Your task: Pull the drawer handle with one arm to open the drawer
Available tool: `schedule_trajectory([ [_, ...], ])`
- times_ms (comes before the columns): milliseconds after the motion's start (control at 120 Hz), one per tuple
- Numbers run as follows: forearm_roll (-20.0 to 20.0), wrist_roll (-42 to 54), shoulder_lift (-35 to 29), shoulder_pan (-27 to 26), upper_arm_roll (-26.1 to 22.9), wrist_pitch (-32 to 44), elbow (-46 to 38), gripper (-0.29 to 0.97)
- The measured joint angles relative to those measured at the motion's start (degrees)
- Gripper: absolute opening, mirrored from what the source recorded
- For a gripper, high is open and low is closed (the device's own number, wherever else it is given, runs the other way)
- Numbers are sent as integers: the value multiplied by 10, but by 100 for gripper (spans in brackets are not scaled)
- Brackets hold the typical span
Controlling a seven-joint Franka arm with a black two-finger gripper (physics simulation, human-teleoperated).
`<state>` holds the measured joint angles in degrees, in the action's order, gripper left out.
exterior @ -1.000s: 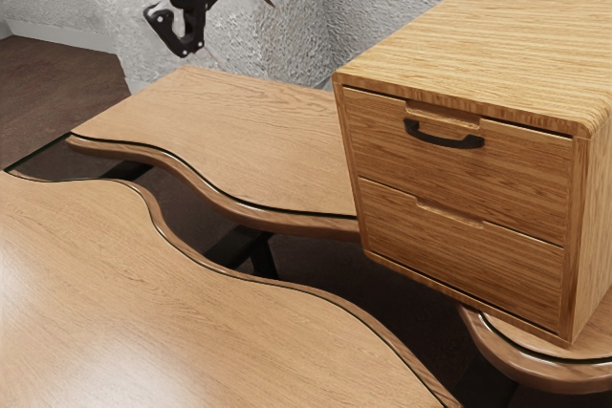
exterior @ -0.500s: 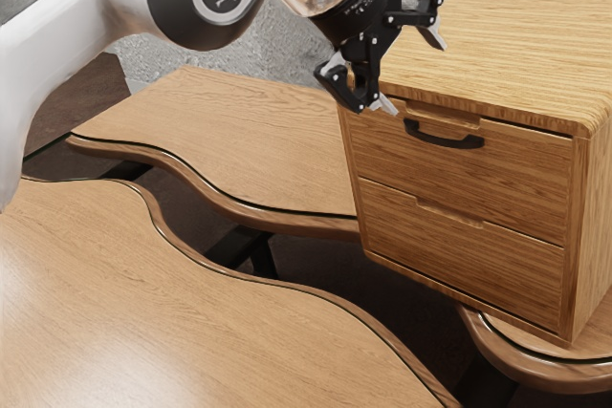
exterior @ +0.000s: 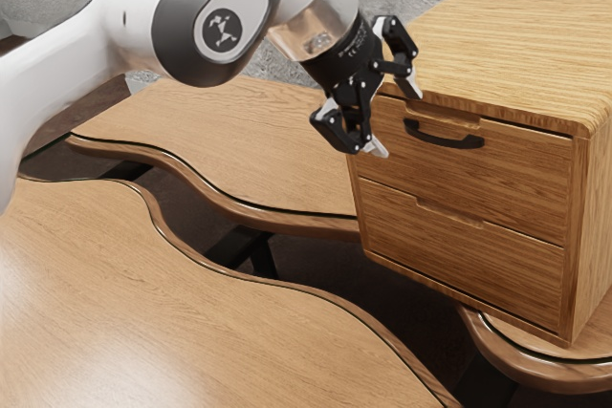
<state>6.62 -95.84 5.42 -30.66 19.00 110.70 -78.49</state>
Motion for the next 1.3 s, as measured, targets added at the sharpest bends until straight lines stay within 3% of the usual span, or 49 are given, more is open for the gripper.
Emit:
schedule_trajectory([
  [683, 21, -47, 2, -9, 7, 36, -47, 48],
  [1300, 35, -16, 14, -18, 7, 78, -57, 45],
])
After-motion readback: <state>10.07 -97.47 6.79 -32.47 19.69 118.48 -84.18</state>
